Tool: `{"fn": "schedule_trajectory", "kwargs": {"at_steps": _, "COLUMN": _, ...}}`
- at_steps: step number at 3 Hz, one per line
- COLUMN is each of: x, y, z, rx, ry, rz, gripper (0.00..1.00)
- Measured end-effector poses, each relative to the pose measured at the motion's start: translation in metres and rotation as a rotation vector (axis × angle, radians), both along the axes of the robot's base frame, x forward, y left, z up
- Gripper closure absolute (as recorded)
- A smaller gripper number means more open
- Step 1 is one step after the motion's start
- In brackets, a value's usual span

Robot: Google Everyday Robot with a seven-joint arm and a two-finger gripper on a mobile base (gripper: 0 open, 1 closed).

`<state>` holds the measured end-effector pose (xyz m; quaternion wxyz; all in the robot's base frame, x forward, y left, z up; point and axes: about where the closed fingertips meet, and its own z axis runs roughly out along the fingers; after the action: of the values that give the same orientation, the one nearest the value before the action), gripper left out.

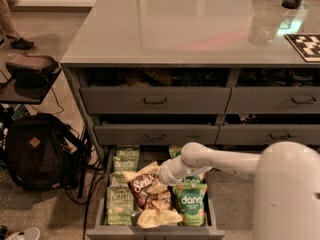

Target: Pick brown chip bag from bottom drawer and place on counter

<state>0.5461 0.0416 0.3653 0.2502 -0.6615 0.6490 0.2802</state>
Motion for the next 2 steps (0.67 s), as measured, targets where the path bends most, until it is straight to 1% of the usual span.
{"fn": "schedule_trajectory", "kwargs": {"at_steps": 1, "x": -0.005, "y": -0.002, "z": 0.061, "rx": 0.05, "ry": -0.081, "rz": 0.011, "gripper": 1.0}}
{"fn": "schedule_trajectory", "kwargs": {"at_steps": 2, "x": 0.009, "y": -0.015, "z": 0.122, "rx": 0.101, "ry": -0.117, "rz": -0.038, "gripper": 1.0}}
